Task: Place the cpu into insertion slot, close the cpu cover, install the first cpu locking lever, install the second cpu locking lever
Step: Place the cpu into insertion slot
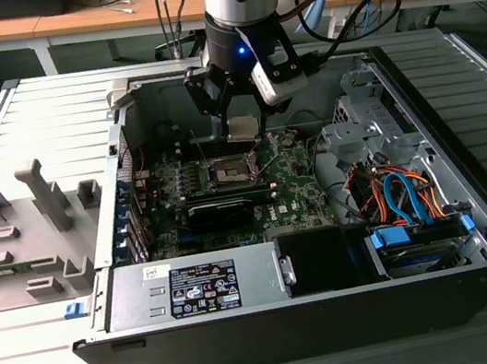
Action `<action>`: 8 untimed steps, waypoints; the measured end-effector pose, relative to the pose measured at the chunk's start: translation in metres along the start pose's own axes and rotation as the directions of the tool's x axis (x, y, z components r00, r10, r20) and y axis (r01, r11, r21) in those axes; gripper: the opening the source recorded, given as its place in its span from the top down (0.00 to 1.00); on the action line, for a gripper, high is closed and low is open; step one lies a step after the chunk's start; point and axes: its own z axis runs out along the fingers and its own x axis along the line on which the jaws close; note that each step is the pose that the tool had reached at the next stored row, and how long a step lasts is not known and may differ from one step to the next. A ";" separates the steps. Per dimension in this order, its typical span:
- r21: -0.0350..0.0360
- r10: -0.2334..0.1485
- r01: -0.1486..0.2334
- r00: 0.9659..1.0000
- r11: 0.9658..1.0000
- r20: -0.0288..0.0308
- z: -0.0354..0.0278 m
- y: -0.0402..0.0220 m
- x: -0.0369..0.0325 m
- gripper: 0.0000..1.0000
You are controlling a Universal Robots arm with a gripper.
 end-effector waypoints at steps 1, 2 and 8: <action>0.000 0.001 -0.001 1.000 1.000 0.000 0.0000 0.0000 0.0000 0.45; 0.000 0.002 -0.002 1.000 1.000 0.000 0.0000 0.0000 0.0000 0.45; 0.000 0.009 -0.009 1.000 1.000 0.001 0.0000 0.0000 0.0000 0.45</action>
